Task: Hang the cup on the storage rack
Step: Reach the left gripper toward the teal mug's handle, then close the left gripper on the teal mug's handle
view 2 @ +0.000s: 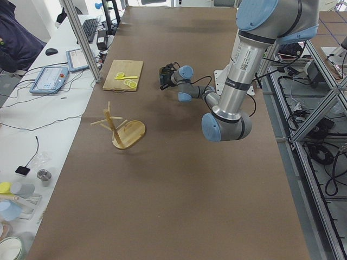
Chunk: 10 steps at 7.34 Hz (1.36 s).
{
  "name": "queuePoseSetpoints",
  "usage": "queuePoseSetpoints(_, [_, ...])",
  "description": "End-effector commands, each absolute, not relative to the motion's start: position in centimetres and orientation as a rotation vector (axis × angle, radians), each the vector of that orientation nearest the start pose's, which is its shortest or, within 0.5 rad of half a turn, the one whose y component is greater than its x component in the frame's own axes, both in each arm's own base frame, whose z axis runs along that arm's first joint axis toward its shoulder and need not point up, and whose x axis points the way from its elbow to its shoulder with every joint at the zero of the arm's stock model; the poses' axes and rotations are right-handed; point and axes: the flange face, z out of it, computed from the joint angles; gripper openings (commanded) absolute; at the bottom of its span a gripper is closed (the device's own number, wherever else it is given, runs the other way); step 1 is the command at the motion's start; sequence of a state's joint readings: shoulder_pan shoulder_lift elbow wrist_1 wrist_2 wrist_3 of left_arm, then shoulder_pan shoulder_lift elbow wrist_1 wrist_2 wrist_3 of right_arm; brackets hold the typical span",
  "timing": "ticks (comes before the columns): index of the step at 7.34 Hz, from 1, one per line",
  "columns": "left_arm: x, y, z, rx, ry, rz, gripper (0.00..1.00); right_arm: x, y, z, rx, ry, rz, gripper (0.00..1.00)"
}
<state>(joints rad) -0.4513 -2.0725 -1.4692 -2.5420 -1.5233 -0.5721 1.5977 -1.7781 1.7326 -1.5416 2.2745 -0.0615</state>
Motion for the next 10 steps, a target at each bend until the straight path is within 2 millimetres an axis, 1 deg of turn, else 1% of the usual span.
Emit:
queuePoseSetpoints(1, [56.7, -43.0, 30.1, 0.952, 0.992, 0.413, 0.62, 7.9, -40.1, 67.4, 0.015, -0.703, -0.028, 1.00])
queuePoseSetpoints(3, [57.7, -43.7, 30.0, 0.949, 0.981, 0.408, 0.58, 8.0, -40.1, 67.4, 0.015, -0.703, -0.026, 1.00])
queuePoseSetpoints(4, [58.5, -44.2, 29.7, 0.946, 0.976, 0.408, 0.58, 8.0, -40.1, 67.4, 0.015, -0.703, -0.026, 1.00])
queuePoseSetpoints(6, [58.5, -44.5, 29.5, 0.946, 0.975, 0.400, 0.56, 7.9, -40.1, 67.4, 0.015, -0.703, -0.028, 1.00])
queuePoseSetpoints(8, [58.3, -44.8, 29.5, 0.946, 0.975, 0.396, 0.46, 7.9, -40.2, 67.4, 0.016, -0.703, -0.028, 1.00])
queuePoseSetpoints(10, [58.4, -44.7, 29.0, 0.934, 0.997, 0.368, 0.34, 7.9, -40.2, 67.4, 0.015, -0.703, -0.027, 1.00])
